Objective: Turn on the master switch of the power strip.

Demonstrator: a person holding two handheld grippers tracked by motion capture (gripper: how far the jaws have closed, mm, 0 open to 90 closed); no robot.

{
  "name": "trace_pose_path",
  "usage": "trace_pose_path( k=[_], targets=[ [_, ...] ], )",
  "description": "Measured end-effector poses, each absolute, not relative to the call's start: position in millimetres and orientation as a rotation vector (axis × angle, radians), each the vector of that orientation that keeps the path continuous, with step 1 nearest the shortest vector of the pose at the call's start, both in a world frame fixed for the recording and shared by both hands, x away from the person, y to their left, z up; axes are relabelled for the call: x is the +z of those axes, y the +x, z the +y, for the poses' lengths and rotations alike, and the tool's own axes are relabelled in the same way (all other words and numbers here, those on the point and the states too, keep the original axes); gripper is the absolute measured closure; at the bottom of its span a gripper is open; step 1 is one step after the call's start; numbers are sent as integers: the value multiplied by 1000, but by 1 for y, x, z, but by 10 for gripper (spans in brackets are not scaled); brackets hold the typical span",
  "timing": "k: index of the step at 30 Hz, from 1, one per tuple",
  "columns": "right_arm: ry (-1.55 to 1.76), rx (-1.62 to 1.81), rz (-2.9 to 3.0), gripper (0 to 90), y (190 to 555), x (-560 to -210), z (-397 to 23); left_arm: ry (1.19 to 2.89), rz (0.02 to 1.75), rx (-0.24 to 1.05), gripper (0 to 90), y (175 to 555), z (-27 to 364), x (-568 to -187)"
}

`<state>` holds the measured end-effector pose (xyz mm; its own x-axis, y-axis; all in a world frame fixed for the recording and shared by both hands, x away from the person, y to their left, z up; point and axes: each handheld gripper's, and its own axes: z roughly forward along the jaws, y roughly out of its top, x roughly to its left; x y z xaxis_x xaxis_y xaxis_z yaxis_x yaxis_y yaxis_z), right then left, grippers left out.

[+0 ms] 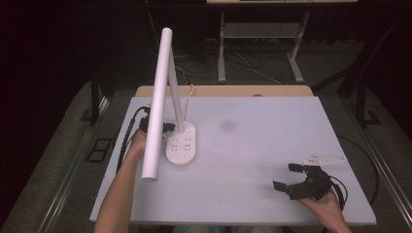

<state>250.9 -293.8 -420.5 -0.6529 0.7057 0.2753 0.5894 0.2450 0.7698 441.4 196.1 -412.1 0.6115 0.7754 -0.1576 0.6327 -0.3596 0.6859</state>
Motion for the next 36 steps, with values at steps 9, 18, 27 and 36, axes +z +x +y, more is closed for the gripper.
trace_pose_path(
  k=[9, 18, 27, 36],
  targets=[
    [1249, 1376, 2372, 1, 251, -420, -294, 2045, 1117, 273, 899, 436, 210, -396],
    [1250, 1380, 2370, 1, 250, -420, -294, 1991, 1123, 319, 825, 423, 226, -376],
    [1241, 1385, 2366, 1, 250, -419, -295, 1913, 1127, 295, 350, 402, 230, -360],
    [1243, 1389, 2366, 1, 248, -417, -294, 1864, 1135, 324, 42, 373, 229, -365]
  ],
)
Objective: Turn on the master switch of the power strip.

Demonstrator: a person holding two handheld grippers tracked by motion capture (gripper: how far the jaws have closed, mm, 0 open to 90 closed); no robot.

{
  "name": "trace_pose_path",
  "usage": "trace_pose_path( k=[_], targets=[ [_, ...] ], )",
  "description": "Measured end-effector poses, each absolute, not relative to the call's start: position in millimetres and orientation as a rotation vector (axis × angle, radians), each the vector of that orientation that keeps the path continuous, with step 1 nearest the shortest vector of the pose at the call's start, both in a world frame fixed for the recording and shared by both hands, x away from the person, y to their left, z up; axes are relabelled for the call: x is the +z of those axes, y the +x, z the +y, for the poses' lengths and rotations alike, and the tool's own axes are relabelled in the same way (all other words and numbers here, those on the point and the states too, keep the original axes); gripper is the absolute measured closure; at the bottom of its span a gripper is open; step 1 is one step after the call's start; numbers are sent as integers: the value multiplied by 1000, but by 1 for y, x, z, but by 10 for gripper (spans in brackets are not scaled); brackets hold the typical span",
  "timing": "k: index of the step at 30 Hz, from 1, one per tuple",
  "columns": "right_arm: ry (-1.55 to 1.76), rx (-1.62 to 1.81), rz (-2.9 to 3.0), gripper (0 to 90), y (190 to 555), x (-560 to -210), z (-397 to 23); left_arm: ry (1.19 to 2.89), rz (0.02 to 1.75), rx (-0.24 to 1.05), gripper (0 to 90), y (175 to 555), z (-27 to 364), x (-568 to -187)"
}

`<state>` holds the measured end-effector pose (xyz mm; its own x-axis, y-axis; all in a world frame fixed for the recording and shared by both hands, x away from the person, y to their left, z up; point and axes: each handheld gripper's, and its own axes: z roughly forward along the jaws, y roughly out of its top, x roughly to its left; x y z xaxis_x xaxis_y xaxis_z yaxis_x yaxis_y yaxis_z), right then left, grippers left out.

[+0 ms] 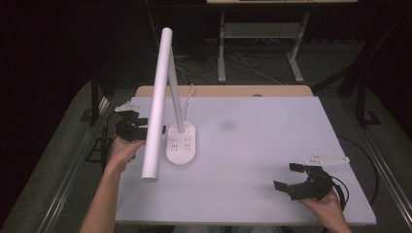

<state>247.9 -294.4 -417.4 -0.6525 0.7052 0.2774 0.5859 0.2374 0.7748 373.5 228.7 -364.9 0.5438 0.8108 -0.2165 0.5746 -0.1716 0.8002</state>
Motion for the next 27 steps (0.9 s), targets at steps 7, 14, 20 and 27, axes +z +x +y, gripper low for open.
trace_pose_path(
  k=[7, 14, 20, 27],
  targets=[
    [1236, 1390, 2359, 1, 248, -417, -293, 1823, 1128, 332, 0, 352, 230, -373],
    [1235, 1393, 2358, 1, 248, -417, -293, 1767, 1106, 338, 0, 332, 232, -377],
    [1234, 1397, 2356, 1, 247, -416, -293, 1750, 1079, 338, 0, 313, 226, -384],
    [1226, 1395, 2365, 1, 246, -416, -292, 1740, 1049, 307, 0, 293, 217, -396]
  ],
)
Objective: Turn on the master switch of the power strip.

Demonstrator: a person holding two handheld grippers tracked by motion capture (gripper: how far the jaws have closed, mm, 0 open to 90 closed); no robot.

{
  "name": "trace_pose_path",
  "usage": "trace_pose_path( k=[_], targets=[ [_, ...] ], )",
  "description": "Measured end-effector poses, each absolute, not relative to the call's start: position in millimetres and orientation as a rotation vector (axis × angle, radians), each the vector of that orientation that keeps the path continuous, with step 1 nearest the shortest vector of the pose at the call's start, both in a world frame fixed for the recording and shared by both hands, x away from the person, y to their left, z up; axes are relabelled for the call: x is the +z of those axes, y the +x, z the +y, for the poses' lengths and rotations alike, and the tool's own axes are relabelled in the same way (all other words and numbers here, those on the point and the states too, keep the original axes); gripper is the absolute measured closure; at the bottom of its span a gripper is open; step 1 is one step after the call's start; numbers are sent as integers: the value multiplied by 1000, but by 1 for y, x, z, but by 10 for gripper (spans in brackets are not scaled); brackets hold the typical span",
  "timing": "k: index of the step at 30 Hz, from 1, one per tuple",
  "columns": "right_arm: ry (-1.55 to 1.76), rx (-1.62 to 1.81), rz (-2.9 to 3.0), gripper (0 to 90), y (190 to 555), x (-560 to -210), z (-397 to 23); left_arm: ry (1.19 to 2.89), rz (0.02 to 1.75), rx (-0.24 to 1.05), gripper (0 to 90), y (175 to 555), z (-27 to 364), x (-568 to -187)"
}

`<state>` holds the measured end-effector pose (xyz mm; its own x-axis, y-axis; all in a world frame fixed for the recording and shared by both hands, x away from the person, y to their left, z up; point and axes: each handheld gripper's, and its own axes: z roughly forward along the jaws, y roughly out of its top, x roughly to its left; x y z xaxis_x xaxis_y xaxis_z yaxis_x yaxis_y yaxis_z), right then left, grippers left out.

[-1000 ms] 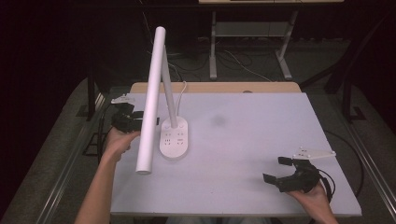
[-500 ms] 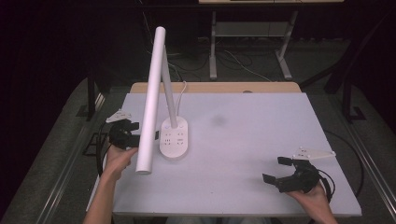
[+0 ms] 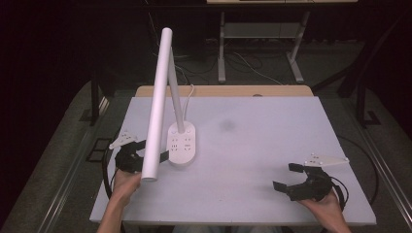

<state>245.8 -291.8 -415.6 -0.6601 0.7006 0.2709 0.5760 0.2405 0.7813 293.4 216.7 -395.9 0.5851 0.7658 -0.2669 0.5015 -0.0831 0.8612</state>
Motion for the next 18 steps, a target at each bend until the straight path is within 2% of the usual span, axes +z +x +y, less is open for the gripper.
trace_pose_path(
  k=[10, 18],
  targets=[
    [1223, 1412, 2356, 1, 243, -414, -294, 1761, 950, 253, 2, 263, 201, -405],
    [1211, 1421, 2349, 1, 240, -414, -294, 1821, 930, 214, 3, 254, 199, -414]
  ],
)
